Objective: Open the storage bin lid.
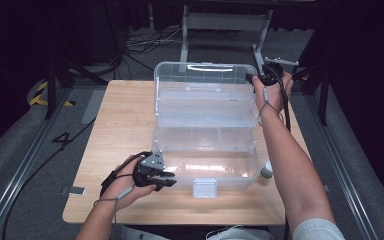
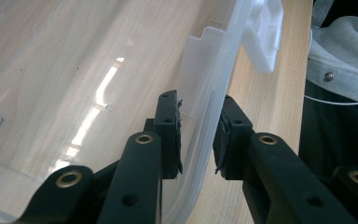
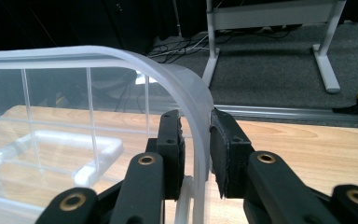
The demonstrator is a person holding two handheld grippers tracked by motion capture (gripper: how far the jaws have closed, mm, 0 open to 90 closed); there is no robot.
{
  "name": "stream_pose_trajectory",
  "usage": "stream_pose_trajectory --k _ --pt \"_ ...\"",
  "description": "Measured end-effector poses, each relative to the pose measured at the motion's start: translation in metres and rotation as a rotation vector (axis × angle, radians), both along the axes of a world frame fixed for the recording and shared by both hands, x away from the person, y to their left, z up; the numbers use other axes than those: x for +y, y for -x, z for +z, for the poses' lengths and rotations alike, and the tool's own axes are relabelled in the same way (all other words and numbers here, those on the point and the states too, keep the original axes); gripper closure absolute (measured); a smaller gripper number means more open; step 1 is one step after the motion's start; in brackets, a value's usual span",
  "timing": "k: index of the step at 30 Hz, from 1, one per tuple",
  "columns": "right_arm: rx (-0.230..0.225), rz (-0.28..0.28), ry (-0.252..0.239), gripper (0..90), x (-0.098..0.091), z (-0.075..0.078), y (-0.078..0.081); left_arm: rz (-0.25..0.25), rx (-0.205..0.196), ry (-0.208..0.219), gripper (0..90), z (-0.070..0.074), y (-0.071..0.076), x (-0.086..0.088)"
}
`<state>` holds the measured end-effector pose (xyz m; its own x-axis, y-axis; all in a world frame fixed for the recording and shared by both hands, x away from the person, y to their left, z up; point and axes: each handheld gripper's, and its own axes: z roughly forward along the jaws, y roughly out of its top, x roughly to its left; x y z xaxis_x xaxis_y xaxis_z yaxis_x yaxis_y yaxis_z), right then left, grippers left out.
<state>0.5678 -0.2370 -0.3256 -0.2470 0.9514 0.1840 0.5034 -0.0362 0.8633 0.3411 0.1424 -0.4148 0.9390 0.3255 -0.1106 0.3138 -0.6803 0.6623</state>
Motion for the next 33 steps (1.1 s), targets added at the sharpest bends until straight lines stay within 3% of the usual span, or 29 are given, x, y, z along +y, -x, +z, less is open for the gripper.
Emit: stream_pose_trajectory --k 20,21,22,24,30,33 --pt "0.029 0.025 -0.035 76.5 -0.005 -0.014 -0.02 0.007 0.012 0.002 73.8 0.0 0.0 0.0" --pt "0.012 0.029 -0.018 81.3 -0.007 -0.014 -0.019 0.0 0.004 -0.004 73.7 0.0 0.0 -0.001" --pt "0.038 0.033 -0.014 81.1 -0.01 -0.015 -0.021 0.006 0.01 -0.003 73.3 0.0 0.0 -0.002" --pt "0.038 0.047 -0.032 80.8 -0.012 -0.02 -0.024 0.006 0.016 -0.005 73.4 0.001 -0.001 -0.002" --pt "0.047 0.065 0.004 80.9 -0.012 -0.03 -0.032 0.005 0.017 -0.005 73.5 0.001 -0.001 -0.001" --pt "0.058 0.079 -0.004 80.7 -0.014 -0.036 -0.036 0.004 0.018 -0.006 73.5 0.001 -0.001 -0.001"
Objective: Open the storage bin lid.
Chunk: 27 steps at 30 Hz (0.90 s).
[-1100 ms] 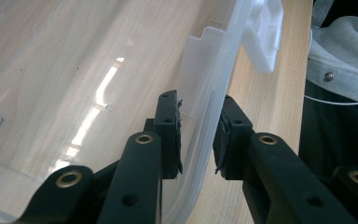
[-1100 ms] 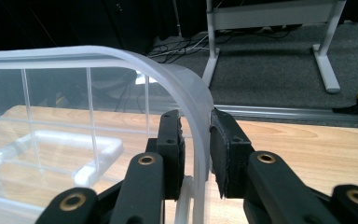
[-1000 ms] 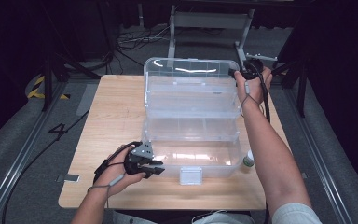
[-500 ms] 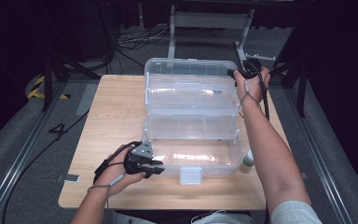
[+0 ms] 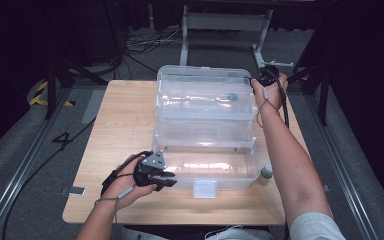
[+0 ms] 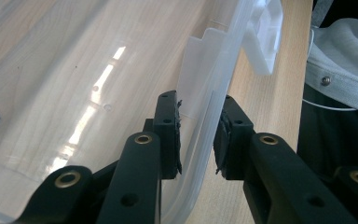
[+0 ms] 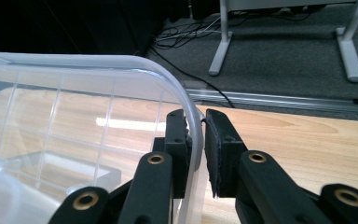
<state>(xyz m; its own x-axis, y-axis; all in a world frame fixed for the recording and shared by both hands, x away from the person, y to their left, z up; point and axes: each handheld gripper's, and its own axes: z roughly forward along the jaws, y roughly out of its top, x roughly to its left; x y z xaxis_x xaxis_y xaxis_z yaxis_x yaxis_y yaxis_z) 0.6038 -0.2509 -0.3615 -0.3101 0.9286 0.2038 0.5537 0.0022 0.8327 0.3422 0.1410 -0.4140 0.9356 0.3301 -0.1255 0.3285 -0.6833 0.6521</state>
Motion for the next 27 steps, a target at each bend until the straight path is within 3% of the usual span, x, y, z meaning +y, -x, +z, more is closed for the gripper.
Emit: stream_pose_trajectory --k 20,24,27 --pt "0.035 0.053 0.046 82.7 -0.001 -0.027 -0.016 0.005 0.0 0.003 73.3 0.0 0.0 0.0" --pt "0.062 0.048 -0.005 83.2 -0.005 -0.031 -0.019 0.006 -0.001 0.001 73.2 0.0 0.0 0.0" --pt "0.065 0.051 -0.007 83.3 -0.005 -0.033 -0.02 0.006 0.001 0.001 73.1 0.0 0.0 0.0"
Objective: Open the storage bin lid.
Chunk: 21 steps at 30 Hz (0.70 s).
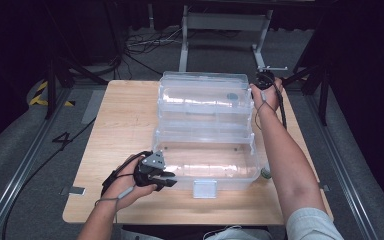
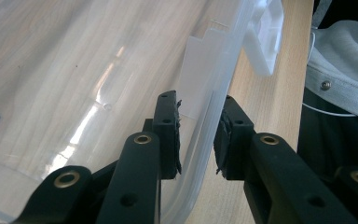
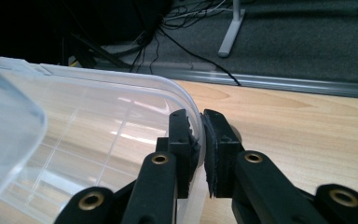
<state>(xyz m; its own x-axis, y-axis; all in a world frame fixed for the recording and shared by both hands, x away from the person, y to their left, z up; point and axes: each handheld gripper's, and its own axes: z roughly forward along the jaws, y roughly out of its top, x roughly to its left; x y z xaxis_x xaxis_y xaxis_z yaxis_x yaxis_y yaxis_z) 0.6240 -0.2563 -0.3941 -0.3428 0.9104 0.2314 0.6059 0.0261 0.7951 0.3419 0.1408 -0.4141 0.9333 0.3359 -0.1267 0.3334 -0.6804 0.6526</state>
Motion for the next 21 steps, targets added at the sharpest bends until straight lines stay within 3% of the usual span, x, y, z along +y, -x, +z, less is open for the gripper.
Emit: stream_pose_trajectory --k 17,21 --pt "-0.008 0.024 0.001 81.4 -0.0012 -0.0013 -0.0008 0.001 0.007 0.001 73.1 0.0001 -0.0002 -0.0001" --pt "-0.01 0.021 -0.025 72.9 -0.0041 -0.0018 -0.0009 0.0 0.006 0.002 73.1 0.0 -0.0003 0.0001"
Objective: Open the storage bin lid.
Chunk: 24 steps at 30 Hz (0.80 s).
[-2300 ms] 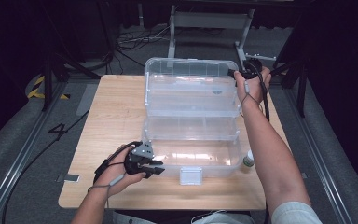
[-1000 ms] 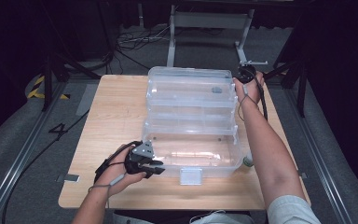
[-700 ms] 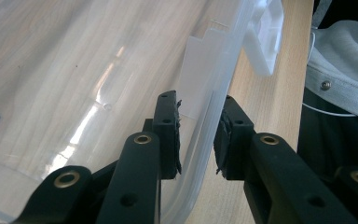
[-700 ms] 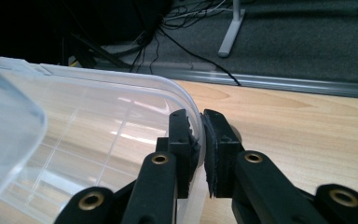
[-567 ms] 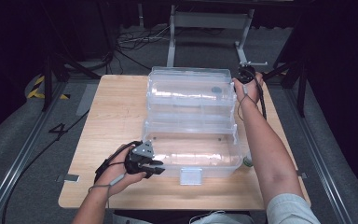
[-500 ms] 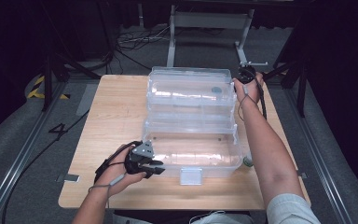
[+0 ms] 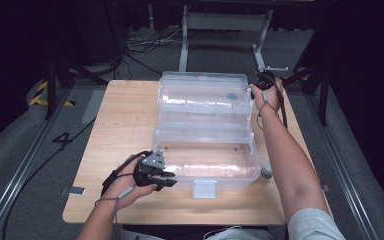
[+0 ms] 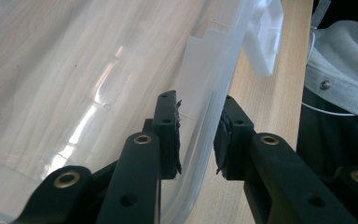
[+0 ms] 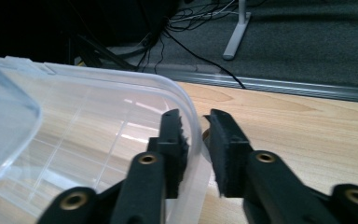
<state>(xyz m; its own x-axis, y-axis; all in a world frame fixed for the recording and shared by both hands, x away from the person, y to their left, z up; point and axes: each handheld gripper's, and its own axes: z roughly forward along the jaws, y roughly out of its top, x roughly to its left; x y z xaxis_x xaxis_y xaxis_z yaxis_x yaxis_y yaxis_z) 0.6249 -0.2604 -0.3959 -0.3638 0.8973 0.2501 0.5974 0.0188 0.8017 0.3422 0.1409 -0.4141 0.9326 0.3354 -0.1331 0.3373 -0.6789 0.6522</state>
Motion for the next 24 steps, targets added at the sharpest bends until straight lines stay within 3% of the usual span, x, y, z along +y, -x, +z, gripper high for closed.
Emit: stream_pose_trajectory --k 5,11,13,16,17,19,20,23,24 --pt "-0.049 0.001 -0.038 62.0 -0.005 0.005 0.005 0.0 0.014 0.033 72.9 -0.001 -0.001 0.002" --pt "-0.095 0.021 -0.019 59.0 -0.011 0.015 0.016 -0.005 0.038 0.074 72.5 -0.001 -0.003 0.005" --pt "-0.12 0.037 -0.01 57.4 -0.016 0.022 0.025 0.002 0.048 0.089 69.9 -0.001 -0.005 0.006" --pt "-0.142 0.052 -0.005 56.8 -0.019 0.027 0.032 -0.002 0.046 0.081 67.4 0.0 -0.006 0.006" --pt "-0.166 0.064 -0.007 55.3 -0.023 0.034 0.041 -0.008 0.048 0.067 66.7 0.002 -0.006 0.005" --pt "-0.173 0.068 -0.004 54.8 -0.024 0.035 0.045 -0.011 0.051 0.077 62.7 0.002 -0.007 0.005" --pt "-0.196 0.083 0.018 53.3 -0.027 0.04 0.055 -0.012 0.07 0.13 61.0 0.006 -0.008 0.007" --pt "-0.211 0.089 0.032 52.6 -0.031 0.043 0.064 -0.009 0.057 0.134 60.4 0.011 -0.009 0.009" --pt "-0.226 0.1 0.031 52.5 -0.035 0.045 0.074 -0.004 0.055 0.149 59.8 0.016 -0.01 0.011"
